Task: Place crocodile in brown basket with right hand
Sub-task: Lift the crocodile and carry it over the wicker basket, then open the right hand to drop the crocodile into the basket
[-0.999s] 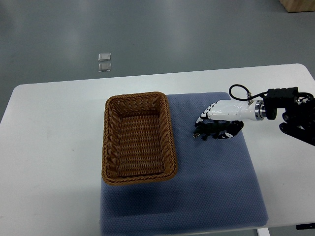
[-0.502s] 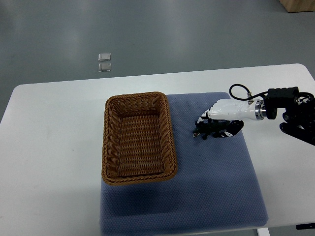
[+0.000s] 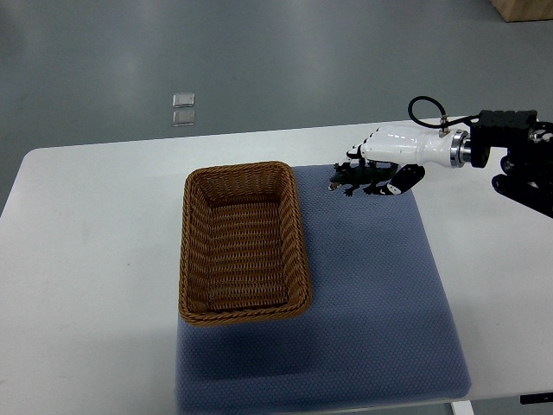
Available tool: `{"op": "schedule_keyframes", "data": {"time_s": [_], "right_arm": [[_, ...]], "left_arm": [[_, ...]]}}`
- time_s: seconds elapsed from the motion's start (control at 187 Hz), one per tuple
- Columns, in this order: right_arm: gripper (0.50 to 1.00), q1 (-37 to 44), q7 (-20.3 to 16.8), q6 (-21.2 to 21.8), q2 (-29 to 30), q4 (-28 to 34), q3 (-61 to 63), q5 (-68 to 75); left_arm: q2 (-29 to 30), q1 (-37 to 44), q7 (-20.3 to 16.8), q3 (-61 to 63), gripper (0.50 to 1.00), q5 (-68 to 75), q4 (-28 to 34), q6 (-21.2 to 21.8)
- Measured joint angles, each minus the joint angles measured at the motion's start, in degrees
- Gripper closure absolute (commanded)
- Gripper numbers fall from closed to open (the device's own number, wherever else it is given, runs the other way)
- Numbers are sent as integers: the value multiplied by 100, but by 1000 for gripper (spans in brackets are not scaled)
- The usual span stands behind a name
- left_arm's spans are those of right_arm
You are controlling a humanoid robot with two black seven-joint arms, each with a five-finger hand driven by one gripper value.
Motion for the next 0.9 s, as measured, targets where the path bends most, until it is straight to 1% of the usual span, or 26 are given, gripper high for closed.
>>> {"op": "schedule_keyframes", "data": {"time_s": [0.24, 0.411, 0.7, 0.796, 0.85, 0.855, 0.898], "right_arm": [[899, 469, 0, 16, 160, 363, 17, 53], [893, 605, 0, 16, 614, 586, 17, 49], [857, 639, 0, 16, 1407, 697, 13, 50], [807, 572, 0, 16, 1589, 696, -14, 46], [758, 521, 0, 16, 1681, 682, -36, 34], [746, 516, 0, 16, 1688, 680, -38, 32], [714, 464, 0, 16, 1732, 663, -56, 15]], "left_arm": [[0, 0, 0, 3, 500, 0, 2, 0], [0, 0, 0, -1, 500, 0, 2, 0], [0, 0, 0, -5, 500, 0, 1, 0], [0, 0, 0, -6, 500, 0, 0, 0], [0, 0, 0, -6, 500, 0, 0, 0], [0, 0, 0, -6, 500, 0, 0, 0], [0, 0, -2, -6, 500, 0, 0, 0]]}}
